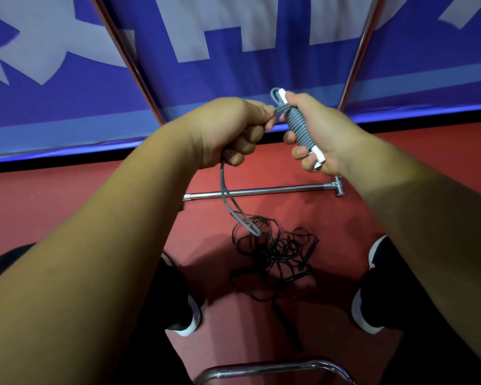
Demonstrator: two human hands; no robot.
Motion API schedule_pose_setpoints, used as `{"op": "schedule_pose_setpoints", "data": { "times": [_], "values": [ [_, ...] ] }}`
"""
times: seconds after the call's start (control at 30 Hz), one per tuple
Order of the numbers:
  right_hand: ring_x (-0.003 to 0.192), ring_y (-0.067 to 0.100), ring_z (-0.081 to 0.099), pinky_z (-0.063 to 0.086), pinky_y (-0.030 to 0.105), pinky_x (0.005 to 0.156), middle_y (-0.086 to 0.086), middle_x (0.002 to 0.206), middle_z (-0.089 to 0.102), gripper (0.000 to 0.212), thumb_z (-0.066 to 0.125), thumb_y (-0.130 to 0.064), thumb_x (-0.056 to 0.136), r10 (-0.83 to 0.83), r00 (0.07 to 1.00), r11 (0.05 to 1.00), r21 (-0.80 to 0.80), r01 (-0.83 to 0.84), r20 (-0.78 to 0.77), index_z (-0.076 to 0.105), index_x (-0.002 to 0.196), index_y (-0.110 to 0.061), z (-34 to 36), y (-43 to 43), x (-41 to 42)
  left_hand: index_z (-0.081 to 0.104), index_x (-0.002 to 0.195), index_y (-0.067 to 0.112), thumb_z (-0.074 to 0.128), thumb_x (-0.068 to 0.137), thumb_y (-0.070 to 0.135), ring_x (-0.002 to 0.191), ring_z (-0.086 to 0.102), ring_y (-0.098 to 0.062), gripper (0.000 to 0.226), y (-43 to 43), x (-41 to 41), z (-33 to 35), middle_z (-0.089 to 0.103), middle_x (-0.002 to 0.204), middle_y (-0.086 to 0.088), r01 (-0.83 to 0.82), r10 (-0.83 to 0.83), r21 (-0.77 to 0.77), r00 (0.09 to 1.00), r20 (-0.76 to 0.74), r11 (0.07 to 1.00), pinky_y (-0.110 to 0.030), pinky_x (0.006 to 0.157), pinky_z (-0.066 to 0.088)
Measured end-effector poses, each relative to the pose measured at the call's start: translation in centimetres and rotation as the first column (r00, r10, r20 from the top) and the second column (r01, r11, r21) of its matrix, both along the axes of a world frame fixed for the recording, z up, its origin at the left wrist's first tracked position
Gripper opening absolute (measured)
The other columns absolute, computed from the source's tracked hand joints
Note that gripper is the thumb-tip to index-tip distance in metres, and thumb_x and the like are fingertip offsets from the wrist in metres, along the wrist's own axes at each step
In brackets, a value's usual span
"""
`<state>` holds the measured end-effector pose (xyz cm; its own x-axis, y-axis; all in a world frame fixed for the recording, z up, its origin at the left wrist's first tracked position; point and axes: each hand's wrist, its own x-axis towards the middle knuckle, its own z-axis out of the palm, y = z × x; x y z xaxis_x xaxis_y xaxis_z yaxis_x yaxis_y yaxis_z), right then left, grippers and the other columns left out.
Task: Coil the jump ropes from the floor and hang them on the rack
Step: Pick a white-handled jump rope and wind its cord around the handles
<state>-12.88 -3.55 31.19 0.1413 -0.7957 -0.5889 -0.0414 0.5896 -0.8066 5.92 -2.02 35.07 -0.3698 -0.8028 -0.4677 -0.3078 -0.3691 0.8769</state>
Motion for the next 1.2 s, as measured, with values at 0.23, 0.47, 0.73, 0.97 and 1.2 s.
{"op": "schedule_pose_setpoints", "data": {
  "times": [0.23, 0.47, 0.73, 0.97, 1.2],
  "values": [
    [0.048, 0.013, 0.035, 0.024, 0.02, 0.044, -0.003, 0.072, 0.054, 0.05, 0.063, -0.077, 0.089, 0.046, 0.997, 0.999, 0.011, -0.047, 0.061, 0.068, 0.103, -0.029, -0.5, -0.1, 0.1, 0.059, 0.092, 0.02, 0.042, 0.11, 0.029, 0.055, 0.024, -0.016, 0.026, -0.1, 2.0, 0.1, 0.037, 0.065, 0.0, 0.213, -0.203, -0.058, 0.968, 0.147, 0.975, -0.028, 0.05, 0.021],
    [0.05, 0.011, 0.029, 0.017, 0.02, 0.048, -0.004, 0.074, 0.049, 0.054, 0.068, -0.079, 0.085, 0.196, 0.972, 0.98, -0.017, -0.196, 0.128, 0.055, 0.099, -0.028, -0.2, 0.6, 0.8, 0.069, 0.097, 0.017, 0.05, 0.11, 0.031, 0.067, 0.063, -0.013, 0.027, -0.3, 2.8, -1.9, 0.067, 0.078, -0.002, 0.18, -0.147, -0.082, 0.939, 0.31, 0.98, -0.029, 0.065, 0.054],
    [0.049, 0.014, 0.036, 0.021, 0.02, 0.046, 0.006, 0.084, 0.064, 0.056, 0.063, -0.067, 0.095, 0.224, 0.967, 0.974, -0.072, -0.217, 0.118, 0.063, 0.105, -0.012, -0.1, 0.8, 0.8, 0.072, 0.094, 0.015, 0.06, 0.107, 0.029, 0.072, 0.066, -0.016, 0.022, -0.7, 2.8, -3.1, 0.068, 0.08, -0.003, 0.058, -0.015, -0.17, 0.97, 0.243, 0.984, -0.045, 0.083, 0.06],
    [0.058, 0.018, 0.052, 0.035, 0.026, 0.046, 0.006, 0.083, 0.061, 0.055, 0.066, -0.064, 0.096, 0.121, 0.98, 0.991, -0.072, -0.111, 0.155, 0.071, 0.104, -0.009, -0.6, 0.3, 1.1, 0.074, 0.09, 0.015, 0.063, 0.103, 0.041, 0.056, 0.045, -0.014, 0.031, -1.2, 2.6, -3.7, 0.06, 0.07, 0.0, 0.038, 0.043, -0.262, 0.954, 0.296, 0.964, -0.025, 0.053, 0.047],
    [0.06, 0.019, 0.063, 0.056, 0.035, 0.061, 0.004, 0.083, 0.07, 0.051, 0.055, -0.063, 0.103, 0.15, 0.986, 0.989, -0.033, -0.148, 0.074, 0.07, 0.113, -0.015, -0.6, 0.4, 0.7, 0.078, 0.093, 0.013, 0.069, 0.1, 0.033, 0.062, 0.049, -0.015, 0.022, -1.3, 2.6, -4.0, 0.063, 0.073, -0.003, -0.045, 0.134, -0.297, 0.948, 0.288, 0.954, -0.029, 0.061, 0.047]
  ]
}}
